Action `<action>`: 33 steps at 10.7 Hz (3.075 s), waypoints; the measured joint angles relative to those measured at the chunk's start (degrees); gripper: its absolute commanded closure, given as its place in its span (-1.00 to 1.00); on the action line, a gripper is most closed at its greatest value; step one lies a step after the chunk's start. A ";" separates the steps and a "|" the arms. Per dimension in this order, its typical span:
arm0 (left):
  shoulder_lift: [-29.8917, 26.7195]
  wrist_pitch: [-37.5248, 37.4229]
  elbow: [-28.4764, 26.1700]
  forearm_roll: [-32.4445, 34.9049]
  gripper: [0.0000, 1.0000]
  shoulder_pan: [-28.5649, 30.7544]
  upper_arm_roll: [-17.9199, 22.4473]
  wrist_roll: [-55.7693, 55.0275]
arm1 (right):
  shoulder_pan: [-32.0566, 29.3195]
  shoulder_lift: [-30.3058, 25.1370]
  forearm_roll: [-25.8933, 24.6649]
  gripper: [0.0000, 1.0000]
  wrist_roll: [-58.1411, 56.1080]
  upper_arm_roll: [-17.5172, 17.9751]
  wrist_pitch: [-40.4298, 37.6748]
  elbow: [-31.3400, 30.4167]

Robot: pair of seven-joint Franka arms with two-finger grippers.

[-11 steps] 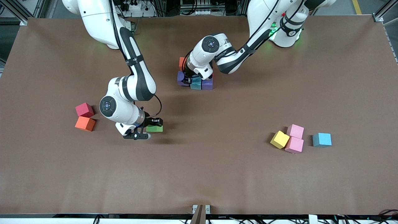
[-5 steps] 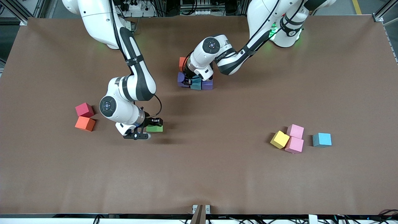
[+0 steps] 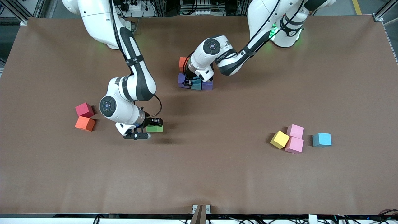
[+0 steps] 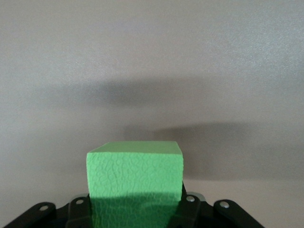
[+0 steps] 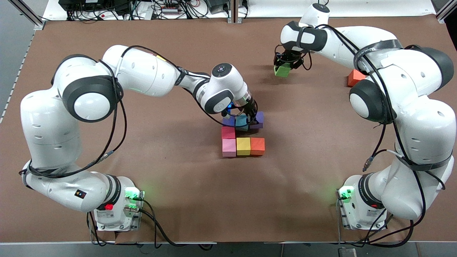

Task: Form number 2 with 11 blocks
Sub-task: 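Lower the purple cube below cyan while the right gripper holds green, then open the left gripper off purple while the right gripper carries green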

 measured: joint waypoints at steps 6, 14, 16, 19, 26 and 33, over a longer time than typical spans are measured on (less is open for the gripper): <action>0.45 0.58 0.00 0.06 0.03 -0.97 0.29 0.07 | 0.00 0.00 0.00 0.61 0.00 0.00 -0.03 0.00; 1.18 0.85 -0.06 0.98 0.03 -2.69 2.09 0.07 | 0.01 0.00 0.00 0.61 0.00 0.04 -0.07 0.00; 1.44 1.31 -0.06 1.03 -0.01 -3.38 2.63 0.07 | 0.01 0.00 0.00 0.61 0.00 0.04 -0.08 0.00; 1.44 1.41 -0.06 1.05 -0.53 -3.47 2.66 0.08 | 0.02 0.00 0.00 0.61 0.00 0.06 -0.08 0.00; 1.32 1.65 0.22 1.10 -0.59 -3.40 3.06 0.08 | 0.85 0.00 0.00 0.61 1.75 0.21 -0.09 0.02; -4.59 1.68 -1.27 1.34 -0.59 -2.89 3.05 0.08 | 6.09 -0.32 -0.07 0.64 8.84 0.16 -0.06 0.25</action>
